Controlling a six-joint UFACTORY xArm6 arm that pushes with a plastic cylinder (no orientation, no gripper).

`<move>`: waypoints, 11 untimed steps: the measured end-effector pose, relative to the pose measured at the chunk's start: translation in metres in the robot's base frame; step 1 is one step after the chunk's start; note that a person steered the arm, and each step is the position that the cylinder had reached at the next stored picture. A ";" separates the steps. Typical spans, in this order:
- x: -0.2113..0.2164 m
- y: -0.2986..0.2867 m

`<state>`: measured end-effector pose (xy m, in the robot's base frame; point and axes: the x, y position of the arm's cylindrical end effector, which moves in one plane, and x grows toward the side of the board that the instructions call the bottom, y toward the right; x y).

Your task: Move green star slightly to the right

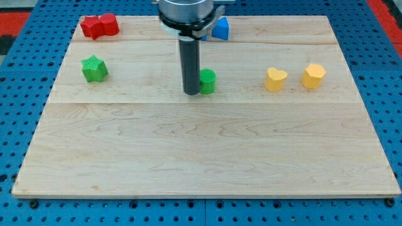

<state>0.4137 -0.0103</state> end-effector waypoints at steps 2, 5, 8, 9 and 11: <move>-0.007 0.037; 0.016 -0.199; -0.072 -0.263; -0.045 -0.221; -0.068 -0.143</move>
